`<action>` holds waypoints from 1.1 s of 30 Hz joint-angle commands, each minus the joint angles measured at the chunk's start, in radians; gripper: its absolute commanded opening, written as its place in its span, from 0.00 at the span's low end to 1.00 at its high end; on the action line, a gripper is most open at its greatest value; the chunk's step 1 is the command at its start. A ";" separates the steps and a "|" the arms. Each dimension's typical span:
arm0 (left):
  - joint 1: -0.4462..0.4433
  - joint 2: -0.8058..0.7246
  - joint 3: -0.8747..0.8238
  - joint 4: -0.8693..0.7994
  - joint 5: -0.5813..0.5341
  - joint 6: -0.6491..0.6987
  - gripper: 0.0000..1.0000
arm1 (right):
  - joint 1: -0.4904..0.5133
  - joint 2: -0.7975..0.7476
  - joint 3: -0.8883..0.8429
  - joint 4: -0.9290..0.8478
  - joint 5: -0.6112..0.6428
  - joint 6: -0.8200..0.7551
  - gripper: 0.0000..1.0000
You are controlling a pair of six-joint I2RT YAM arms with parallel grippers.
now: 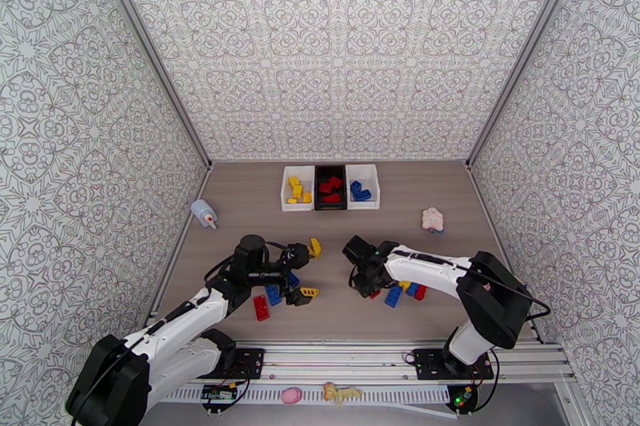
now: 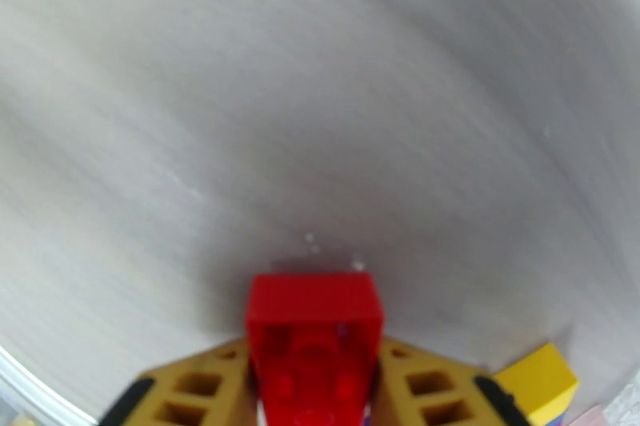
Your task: Sort the legos into containers by color
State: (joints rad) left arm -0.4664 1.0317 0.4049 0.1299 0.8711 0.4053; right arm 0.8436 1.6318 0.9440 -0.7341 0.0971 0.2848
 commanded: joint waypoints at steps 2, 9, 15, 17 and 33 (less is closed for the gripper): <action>0.009 -0.001 0.024 -0.014 -0.007 0.012 1.00 | 0.006 -0.030 0.025 0.005 0.038 0.019 0.30; 0.014 -0.028 0.004 0.064 -0.074 -0.051 1.00 | 0.005 -0.139 0.021 0.122 0.115 0.049 0.30; 0.013 -0.033 -0.027 0.177 -0.183 -0.155 1.00 | -0.012 -0.183 0.033 0.422 0.206 0.033 0.29; 0.012 -0.034 -0.034 0.208 -0.222 -0.185 1.00 | -0.028 -0.156 0.067 0.523 0.211 0.024 0.29; 0.004 -0.041 -0.056 0.279 -0.440 -0.292 0.99 | -0.146 0.356 0.548 0.749 0.247 -0.142 0.28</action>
State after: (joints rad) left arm -0.4625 0.9844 0.3565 0.3786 0.4648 0.1394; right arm 0.7109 1.9202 1.4136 -0.0334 0.3164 0.1951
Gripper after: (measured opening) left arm 0.996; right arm 0.299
